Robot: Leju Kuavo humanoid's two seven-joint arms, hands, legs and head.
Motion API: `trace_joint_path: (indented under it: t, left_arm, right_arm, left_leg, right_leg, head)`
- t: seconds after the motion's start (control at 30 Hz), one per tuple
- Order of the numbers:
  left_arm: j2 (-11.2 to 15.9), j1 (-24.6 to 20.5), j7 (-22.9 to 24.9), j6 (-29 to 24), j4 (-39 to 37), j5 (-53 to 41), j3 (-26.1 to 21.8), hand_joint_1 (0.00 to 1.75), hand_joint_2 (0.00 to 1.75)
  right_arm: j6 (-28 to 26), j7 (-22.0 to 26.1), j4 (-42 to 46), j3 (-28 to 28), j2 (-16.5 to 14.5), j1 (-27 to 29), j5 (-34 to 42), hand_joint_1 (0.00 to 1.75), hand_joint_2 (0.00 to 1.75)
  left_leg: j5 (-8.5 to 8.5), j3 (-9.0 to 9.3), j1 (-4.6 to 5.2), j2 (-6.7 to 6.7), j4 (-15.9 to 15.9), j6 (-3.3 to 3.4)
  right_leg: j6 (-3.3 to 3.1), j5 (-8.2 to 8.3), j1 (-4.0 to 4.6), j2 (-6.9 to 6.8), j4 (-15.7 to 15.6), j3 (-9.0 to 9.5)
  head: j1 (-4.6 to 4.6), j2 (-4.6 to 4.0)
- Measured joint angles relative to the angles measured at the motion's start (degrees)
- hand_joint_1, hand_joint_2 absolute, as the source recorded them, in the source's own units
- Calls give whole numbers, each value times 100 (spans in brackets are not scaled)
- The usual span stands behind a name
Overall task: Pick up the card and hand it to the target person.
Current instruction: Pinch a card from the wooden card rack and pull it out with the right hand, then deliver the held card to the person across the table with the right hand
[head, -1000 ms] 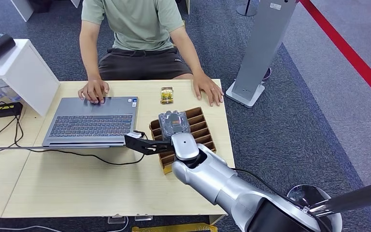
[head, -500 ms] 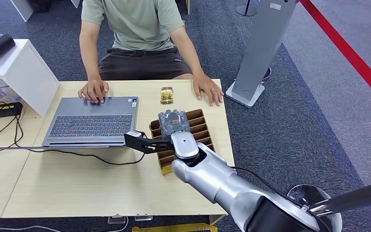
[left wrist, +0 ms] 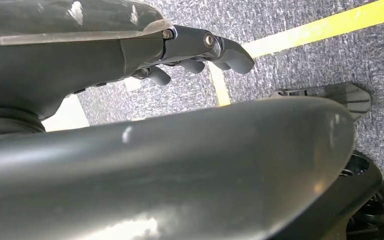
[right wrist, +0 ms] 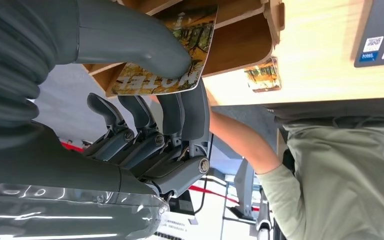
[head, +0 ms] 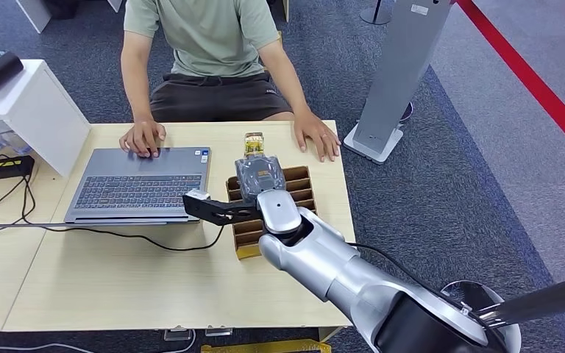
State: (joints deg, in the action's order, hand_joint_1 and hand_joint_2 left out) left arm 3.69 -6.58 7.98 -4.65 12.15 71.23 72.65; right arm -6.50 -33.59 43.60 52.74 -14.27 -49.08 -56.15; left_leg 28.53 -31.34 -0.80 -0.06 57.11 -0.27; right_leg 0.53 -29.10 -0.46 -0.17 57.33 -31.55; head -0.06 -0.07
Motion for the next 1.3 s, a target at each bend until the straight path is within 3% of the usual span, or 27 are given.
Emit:
trace_joint_path:
  t: [0.53,0.83,1.3]
  left_arm:
    - [-6,-28,-29,2,0,31,47,0,0]
    - [-16,-93,-31,2,0,34,81,0,0]
    - [-52,-145,-26,-14,0,76,157,0,0]
  right_arm:
    - [-84,491,1,2,-50,-897,90,159,175]
    - [-563,815,-652,18,-201,-993,122,159,175]
    - [-712,834,-1477,52,-282,-995,56,159,175]
  left_leg:
    - [-1,-1,0,0,0,0]
    - [-1,-1,0,0,0,0]
    - [-1,-1,0,1,1,-1]
  right_leg:
    - [0,1,0,0,1,-1]
    - [0,1,0,0,1,-1]
    - [0,1,0,1,1,-2]
  head:
    - [2,0]
    - [1,0]
    - [1,0]
